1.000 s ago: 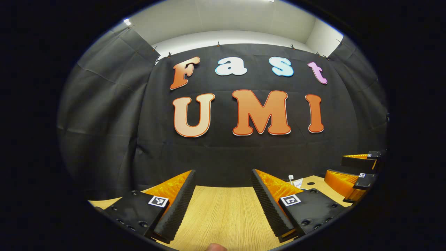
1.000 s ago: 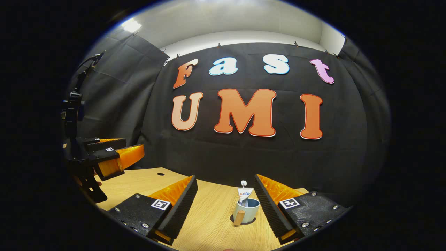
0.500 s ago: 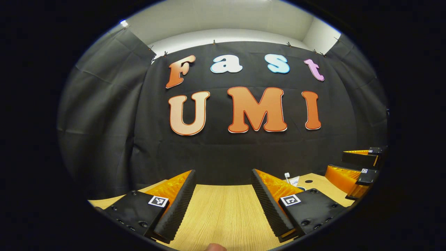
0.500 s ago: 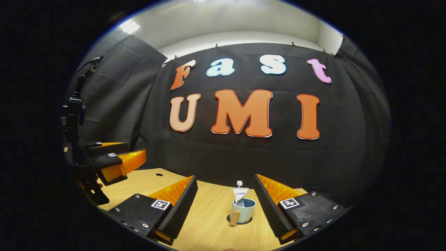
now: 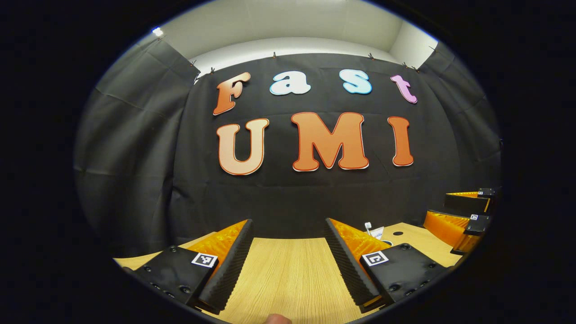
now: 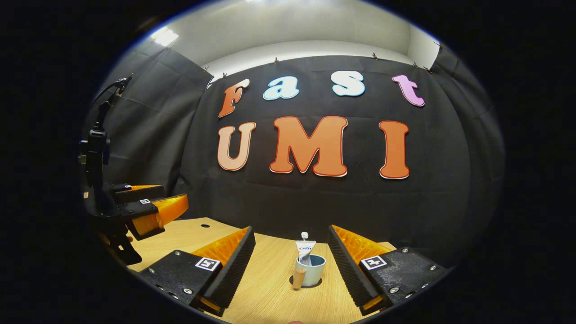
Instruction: Put the toothbrush and toothpaste on the desktop into the cup, then pick up the cup and place it on the coaster on the desktop.
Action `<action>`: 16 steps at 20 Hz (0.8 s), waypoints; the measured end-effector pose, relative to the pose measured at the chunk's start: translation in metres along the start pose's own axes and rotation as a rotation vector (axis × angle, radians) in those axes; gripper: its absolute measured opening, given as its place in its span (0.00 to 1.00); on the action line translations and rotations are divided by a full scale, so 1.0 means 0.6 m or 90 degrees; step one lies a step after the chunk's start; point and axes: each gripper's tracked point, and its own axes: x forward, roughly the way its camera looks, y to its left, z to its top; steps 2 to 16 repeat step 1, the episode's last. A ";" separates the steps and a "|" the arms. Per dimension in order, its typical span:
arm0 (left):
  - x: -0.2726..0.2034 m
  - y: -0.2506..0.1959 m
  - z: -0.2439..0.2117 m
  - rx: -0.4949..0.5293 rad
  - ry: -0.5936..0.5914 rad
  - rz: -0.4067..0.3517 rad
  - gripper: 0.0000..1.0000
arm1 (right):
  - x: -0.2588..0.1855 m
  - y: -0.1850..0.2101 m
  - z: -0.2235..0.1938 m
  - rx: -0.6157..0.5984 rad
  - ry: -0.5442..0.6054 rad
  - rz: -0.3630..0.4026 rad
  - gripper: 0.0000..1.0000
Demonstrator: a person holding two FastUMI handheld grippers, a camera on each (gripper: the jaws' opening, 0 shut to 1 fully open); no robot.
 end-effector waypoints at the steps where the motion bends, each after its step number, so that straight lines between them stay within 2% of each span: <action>1: -0.002 -0.002 0.000 0.002 0.001 0.000 1.00 | -0.002 -0.003 -0.001 0.001 0.001 -0.001 0.98; 16: -0.002 -0.002 0.000 0.002 0.001 0.000 1.00 | -0.002 -0.003 -0.001 0.001 0.001 -0.001 0.98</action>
